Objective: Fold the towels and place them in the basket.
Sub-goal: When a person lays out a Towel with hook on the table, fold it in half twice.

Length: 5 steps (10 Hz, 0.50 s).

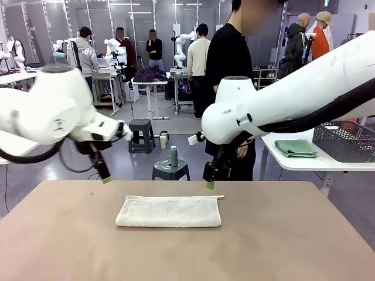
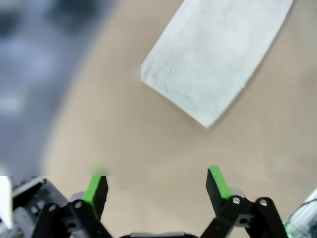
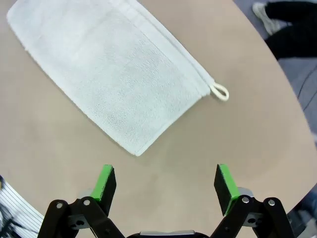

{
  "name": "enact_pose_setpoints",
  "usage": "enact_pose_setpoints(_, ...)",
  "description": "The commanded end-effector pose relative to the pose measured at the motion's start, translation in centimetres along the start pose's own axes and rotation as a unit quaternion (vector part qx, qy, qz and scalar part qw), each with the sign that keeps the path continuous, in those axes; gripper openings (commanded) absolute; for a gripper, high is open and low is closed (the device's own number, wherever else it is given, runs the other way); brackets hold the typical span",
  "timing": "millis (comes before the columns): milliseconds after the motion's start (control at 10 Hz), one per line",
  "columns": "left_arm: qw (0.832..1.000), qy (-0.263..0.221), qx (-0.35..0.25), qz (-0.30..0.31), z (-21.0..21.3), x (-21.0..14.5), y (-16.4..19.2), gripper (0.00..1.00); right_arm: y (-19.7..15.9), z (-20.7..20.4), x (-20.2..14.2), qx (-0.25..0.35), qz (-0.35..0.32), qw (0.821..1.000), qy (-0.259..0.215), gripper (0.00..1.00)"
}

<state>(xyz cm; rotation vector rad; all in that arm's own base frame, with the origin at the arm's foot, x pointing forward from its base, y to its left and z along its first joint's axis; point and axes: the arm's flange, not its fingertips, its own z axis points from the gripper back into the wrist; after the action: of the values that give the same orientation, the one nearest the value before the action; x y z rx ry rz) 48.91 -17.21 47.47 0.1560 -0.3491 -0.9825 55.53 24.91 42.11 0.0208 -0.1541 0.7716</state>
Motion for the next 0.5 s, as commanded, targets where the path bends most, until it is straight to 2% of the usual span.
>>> enact_pose_setpoints(0,0.998,-0.020,0.018,0.053,2.5,-6.1,-3.3,1.00,0.6,-1.4,-1.1,-0.029,-0.095,0.995,-0.013,1.00)
enact_pose_setpoints(200,0.994,-0.026,0.013,0.104,4.7,-10.6,-5.3,1.00,0.3,-2.9,-0.2,-0.057,-0.173,0.983,0.005,1.00)
enact_pose_setpoints(400,0.993,-0.036,0.008,0.113,5.4,-12.7,-6.5,1.00,-0.4,-4.6,0.2,-0.042,-0.208,0.977,0.013,1.00)
